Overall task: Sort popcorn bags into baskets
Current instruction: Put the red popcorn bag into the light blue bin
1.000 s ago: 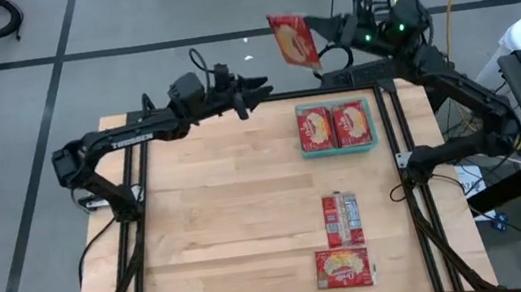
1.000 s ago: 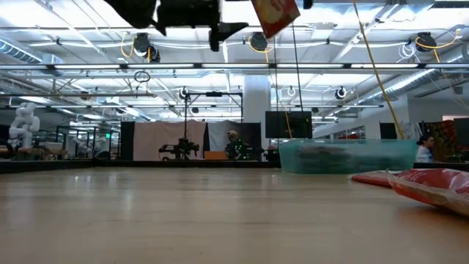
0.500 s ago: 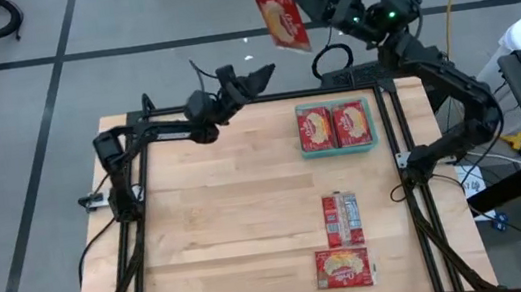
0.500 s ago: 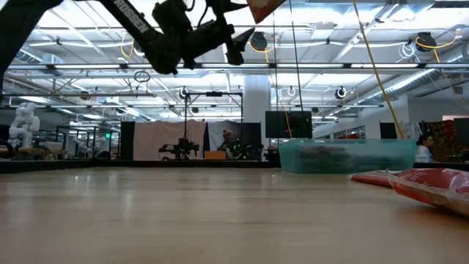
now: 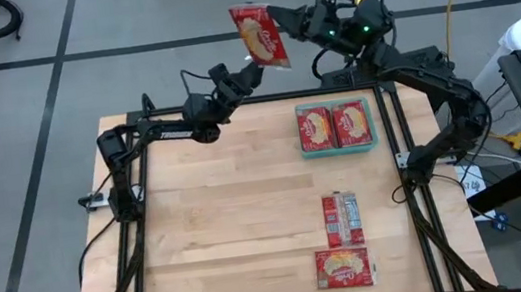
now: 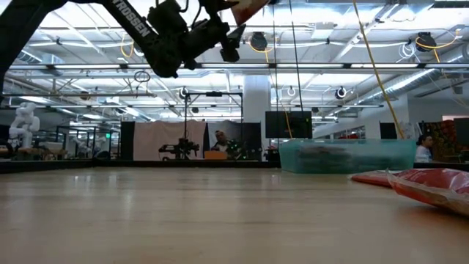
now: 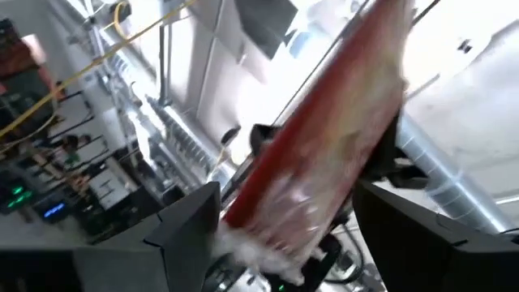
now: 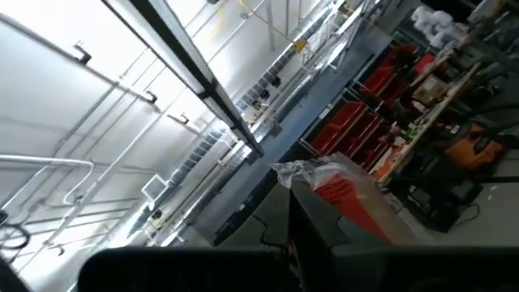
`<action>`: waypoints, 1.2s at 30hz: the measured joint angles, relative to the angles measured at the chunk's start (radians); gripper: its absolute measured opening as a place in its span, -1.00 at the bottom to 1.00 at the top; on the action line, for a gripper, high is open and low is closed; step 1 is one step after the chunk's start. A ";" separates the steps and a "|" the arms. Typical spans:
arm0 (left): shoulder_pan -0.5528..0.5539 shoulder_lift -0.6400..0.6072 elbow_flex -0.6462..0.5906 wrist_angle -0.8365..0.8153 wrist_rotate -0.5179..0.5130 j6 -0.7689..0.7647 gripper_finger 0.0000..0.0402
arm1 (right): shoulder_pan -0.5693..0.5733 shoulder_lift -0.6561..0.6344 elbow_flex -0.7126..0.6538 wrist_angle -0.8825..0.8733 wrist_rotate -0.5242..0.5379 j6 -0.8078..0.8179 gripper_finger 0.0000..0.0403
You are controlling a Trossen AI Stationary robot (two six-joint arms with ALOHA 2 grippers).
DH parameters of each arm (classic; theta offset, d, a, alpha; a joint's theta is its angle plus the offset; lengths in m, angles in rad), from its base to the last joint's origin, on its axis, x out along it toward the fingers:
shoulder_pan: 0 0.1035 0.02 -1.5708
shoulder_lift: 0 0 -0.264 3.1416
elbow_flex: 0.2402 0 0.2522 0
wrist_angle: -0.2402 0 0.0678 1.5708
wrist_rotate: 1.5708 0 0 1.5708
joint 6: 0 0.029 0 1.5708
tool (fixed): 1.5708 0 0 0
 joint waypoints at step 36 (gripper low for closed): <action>0.270 -0.313 0.000 -1.045 0.954 0.423 -0.89 | 0.028 -0.312 -0.001 -1.156 0.065 -0.174 -0.26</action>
